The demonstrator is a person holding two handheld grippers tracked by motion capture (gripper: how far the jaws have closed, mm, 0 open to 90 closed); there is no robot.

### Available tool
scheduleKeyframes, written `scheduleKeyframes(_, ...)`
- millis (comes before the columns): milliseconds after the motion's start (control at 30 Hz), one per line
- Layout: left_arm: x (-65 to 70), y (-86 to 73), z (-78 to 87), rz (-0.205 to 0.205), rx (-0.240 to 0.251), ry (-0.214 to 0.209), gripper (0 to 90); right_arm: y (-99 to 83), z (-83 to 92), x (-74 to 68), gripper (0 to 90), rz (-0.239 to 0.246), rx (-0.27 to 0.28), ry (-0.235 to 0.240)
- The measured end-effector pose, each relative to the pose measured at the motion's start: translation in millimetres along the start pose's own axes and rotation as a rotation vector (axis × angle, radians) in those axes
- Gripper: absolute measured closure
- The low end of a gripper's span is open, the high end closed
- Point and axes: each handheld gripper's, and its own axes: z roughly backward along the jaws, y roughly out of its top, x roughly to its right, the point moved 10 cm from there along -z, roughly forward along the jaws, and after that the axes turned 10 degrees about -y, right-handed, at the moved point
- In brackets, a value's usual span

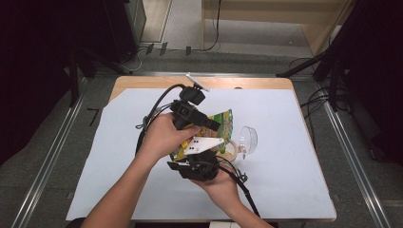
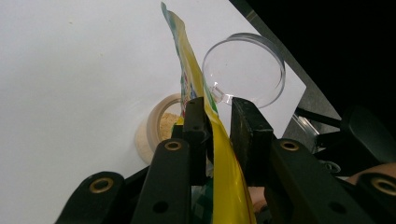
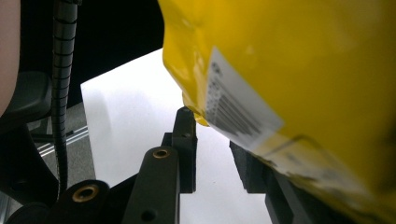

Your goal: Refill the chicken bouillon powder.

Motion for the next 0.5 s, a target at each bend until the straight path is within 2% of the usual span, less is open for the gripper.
scheduleKeyframes(333,-2.0,-3.5,-3.2,0.012,-0.017,-0.013,76.6,-3.9,-1.6,-2.8,71.7,-0.02,-0.003,0.009)
scheduleKeyframes(500,-2.9,-4.4,-3.6,0.012,-0.019,-0.02,76.6,-5.3,-1.1,-2.4,70.4,-0.013,-0.001,0.007)
